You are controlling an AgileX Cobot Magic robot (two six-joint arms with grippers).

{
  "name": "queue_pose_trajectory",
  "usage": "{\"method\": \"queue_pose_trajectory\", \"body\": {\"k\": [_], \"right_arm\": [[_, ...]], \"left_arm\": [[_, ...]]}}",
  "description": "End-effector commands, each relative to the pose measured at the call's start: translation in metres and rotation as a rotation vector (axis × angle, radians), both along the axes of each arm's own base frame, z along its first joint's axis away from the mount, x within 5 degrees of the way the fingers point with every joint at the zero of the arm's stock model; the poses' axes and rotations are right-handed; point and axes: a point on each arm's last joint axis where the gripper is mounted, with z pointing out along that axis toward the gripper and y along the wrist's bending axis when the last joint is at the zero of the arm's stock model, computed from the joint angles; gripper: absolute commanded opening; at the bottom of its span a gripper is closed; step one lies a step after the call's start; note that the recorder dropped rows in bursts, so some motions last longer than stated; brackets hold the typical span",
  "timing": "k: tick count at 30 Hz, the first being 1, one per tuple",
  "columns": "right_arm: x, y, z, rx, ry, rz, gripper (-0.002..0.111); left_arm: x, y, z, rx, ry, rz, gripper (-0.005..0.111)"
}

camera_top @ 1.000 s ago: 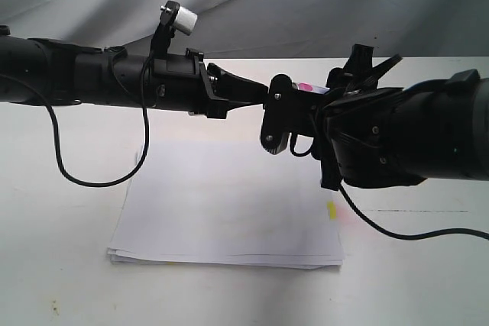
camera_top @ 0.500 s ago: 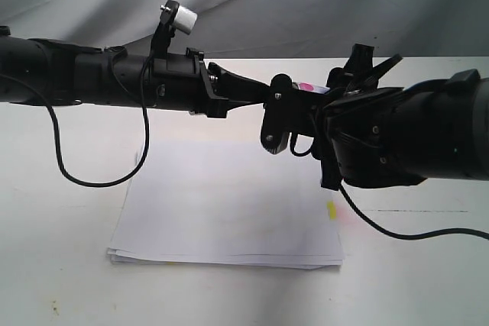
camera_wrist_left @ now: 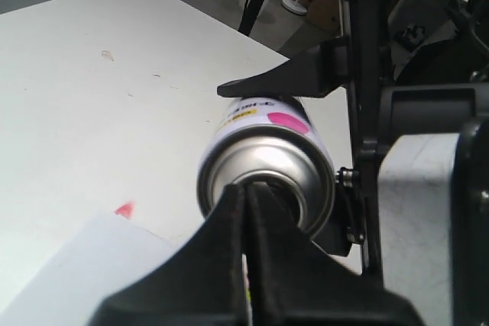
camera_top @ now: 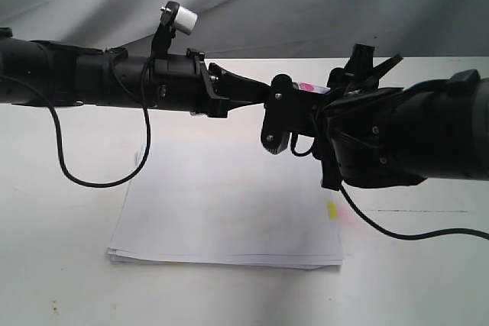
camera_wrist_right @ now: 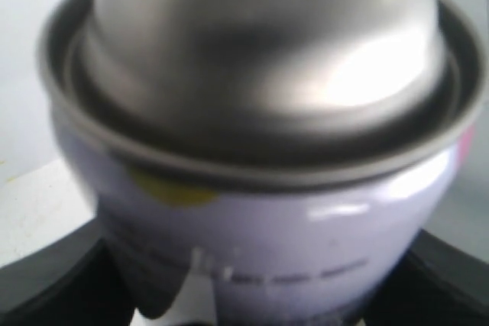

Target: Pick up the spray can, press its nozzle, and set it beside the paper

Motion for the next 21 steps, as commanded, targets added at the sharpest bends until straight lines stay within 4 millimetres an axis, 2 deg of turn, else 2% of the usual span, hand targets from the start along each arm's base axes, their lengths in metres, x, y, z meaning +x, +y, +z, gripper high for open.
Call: {"method": "queue_pose_trajectory", "body": {"k": [1,4,6,9,21], "right_arm": [[0.002,0.005,0.009,0.009,-0.036,0.051,0.000],[0.002,0.004,0.009,0.006,-0.037,0.046,0.000],[0.002,0.004,0.009,0.005,-0.038,0.044,0.000],[0.002,0.004,0.009,0.006,-0.037,0.046,0.000],[0.001,0.004,0.008,0.024,-0.030,0.031,0.000]], "left_arm": [[-0.003,-0.006,0.001,-0.014,-0.011,-0.030,0.000],[-0.005,0.003,0.009,-0.022,-0.033,-0.068,0.000],[-0.008,0.017,0.015,-0.037,-0.017,-0.095,0.000],[-0.014,0.038,0.018,-0.026,-0.025,-0.048,0.000],[-0.018,0.040,0.018,-0.004,-0.034,-0.036,0.000]]}}
